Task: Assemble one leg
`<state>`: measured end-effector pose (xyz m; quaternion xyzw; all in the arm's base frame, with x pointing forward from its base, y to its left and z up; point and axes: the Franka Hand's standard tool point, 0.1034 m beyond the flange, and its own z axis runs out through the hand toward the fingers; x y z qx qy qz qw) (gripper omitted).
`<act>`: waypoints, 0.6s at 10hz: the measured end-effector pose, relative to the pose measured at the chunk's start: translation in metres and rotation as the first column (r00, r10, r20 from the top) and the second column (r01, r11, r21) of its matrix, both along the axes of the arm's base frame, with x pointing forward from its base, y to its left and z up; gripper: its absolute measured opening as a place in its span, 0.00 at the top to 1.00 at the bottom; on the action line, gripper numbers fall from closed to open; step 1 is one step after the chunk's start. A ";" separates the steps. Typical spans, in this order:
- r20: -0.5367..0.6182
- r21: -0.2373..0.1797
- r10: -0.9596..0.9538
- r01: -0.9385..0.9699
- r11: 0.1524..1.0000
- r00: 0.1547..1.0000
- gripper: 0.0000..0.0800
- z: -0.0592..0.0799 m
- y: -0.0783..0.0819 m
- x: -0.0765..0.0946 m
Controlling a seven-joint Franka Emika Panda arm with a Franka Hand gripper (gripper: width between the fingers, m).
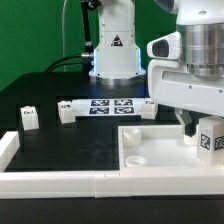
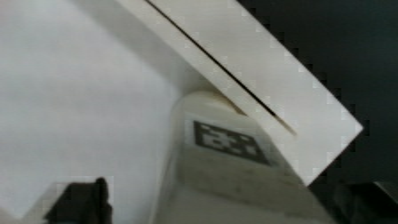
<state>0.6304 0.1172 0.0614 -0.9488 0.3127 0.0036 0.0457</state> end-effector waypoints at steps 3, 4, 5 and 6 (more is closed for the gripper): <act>0.028 -0.014 0.342 -0.342 0.940 0.939 0.19 0.000 0.002 -0.001; 0.035 -0.021 0.436 -0.436 0.900 0.899 0.19 -0.001 0.002 -0.001; 0.044 -0.030 0.553 -0.552 0.833 0.832 0.19 -0.001 0.002 0.000; 0.048 -0.040 0.644 -0.643 0.765 0.763 0.19 -0.001 0.000 0.000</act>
Offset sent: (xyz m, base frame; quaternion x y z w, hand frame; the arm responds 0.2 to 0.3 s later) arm -0.0006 0.0053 -0.0009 -0.0014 -0.0054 -0.2097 0.9777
